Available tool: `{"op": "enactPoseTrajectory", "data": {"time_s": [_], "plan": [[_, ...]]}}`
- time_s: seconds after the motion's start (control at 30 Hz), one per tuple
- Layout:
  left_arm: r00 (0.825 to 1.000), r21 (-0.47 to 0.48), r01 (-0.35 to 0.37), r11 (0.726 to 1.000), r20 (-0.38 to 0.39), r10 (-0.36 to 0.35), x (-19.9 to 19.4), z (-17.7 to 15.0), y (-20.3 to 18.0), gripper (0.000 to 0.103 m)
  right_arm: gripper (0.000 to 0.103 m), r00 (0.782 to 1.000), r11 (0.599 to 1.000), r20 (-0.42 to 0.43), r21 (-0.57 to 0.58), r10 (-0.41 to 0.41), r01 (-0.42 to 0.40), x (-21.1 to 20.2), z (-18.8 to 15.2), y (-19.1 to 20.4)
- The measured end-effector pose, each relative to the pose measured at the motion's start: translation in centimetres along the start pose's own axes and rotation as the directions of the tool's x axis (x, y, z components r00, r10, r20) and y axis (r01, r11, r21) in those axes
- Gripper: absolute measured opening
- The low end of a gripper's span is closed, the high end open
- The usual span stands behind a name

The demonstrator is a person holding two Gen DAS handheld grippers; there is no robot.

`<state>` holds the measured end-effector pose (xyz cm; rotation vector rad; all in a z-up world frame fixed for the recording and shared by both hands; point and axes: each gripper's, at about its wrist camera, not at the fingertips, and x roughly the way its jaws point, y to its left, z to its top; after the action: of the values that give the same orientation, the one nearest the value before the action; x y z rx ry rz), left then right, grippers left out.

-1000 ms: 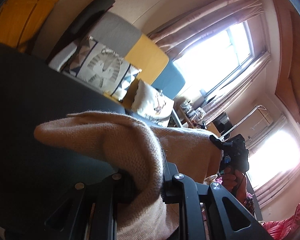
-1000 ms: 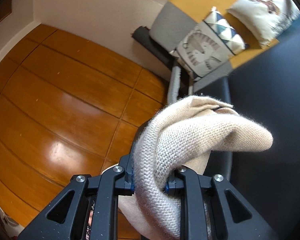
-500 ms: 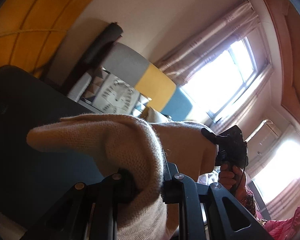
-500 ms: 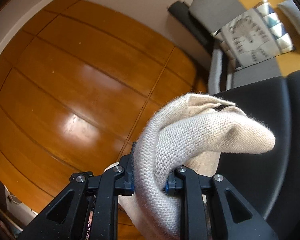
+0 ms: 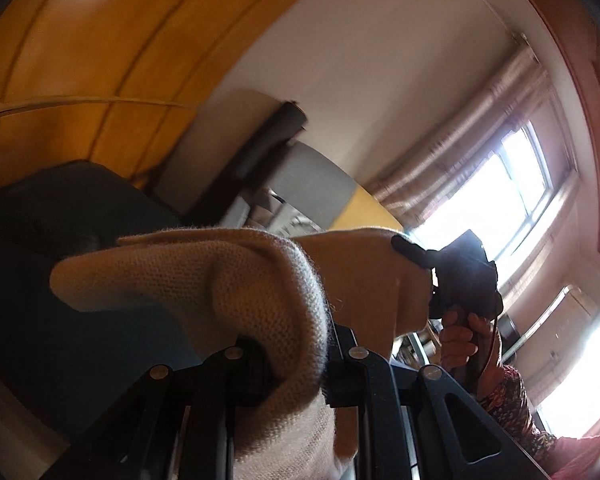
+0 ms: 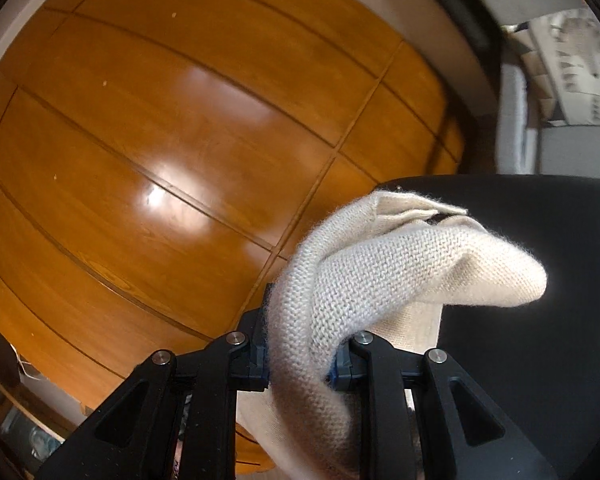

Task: Fold clothes

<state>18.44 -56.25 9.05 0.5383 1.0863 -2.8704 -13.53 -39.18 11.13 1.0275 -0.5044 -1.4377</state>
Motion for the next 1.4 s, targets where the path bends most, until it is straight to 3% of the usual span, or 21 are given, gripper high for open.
{"op": "enactPoseTrajectory", "data": {"time_s": [0.17, 0.27, 0.37, 0.47, 0.67, 0.87, 0.97, 1.13, 1.27, 1.4], "plan": [[0.995, 0.001, -0.078, 0.997, 0.059, 0.078, 0.5, 0.5, 2.8, 0.017, 0.021, 0.999, 1.000, -0.041, -0.012, 0.008, -0.009, 5.9, 2.2, -0.6], [0.982, 0.047, -0.160, 0.986, 0.108, 0.154, 1.1, 0.4, 4.1, 0.017, 0.021, 0.997, 1.000, -0.072, -0.014, 0.004, -0.005, 9.4, 3.3, -1.8], [0.953, 0.105, -0.261, 0.960, 0.188, 0.239, 1.3, -0.2, 5.2, 0.017, 0.021, 0.996, 0.999, -0.090, -0.037, 0.003, -0.007, 13.0, 4.3, -2.7], [0.932, 0.108, -0.308, 0.945, 0.235, 0.277, 1.4, -0.5, 6.8, 0.017, 0.021, 0.993, 1.000, -0.116, -0.004, 0.020, -0.021, 17.0, 5.4, -3.7], [0.904, -0.007, -0.356, 0.935, 0.250, 0.346, 2.0, 0.0, 12.6, 0.017, 0.021, 0.987, 0.998, -0.158, -0.054, 0.021, -0.030, 24.1, 7.2, -4.2], [0.846, -0.061, -0.454, 0.889, 0.281, 0.452, 2.5, -1.5, 18.1, 0.017, 0.021, 0.974, 0.996, -0.212, -0.063, -0.075, 0.062, 29.7, 7.2, -7.3], [0.841, -0.110, -0.469, 0.877, 0.248, 0.481, 2.8, -3.0, 20.8, 0.017, 0.021, 0.968, 0.993, -0.225, -0.049, -0.112, 0.104, 31.9, 7.2, -9.9], [0.840, -0.274, -0.438, 0.856, 0.214, 0.498, 2.3, -5.9, 25.1, 0.017, 0.021, 0.962, 0.989, -0.228, -0.021, -0.149, 0.148, 33.6, 7.2, -13.4], [0.842, -0.376, -0.424, 0.824, 0.171, 0.511, 2.0, -8.2, 27.4, 0.018, 0.021, 0.951, 0.979, -0.237, -0.022, -0.201, 0.201, 33.6, 7.6, -14.9], [0.850, -0.443, -0.399, 0.803, 0.150, 0.505, 1.7, -9.7, 28.8, 0.019, 0.021, 0.909, 0.945, -0.259, -0.072, -0.326, 0.319, 33.3, 8.3, -17.1]]}}
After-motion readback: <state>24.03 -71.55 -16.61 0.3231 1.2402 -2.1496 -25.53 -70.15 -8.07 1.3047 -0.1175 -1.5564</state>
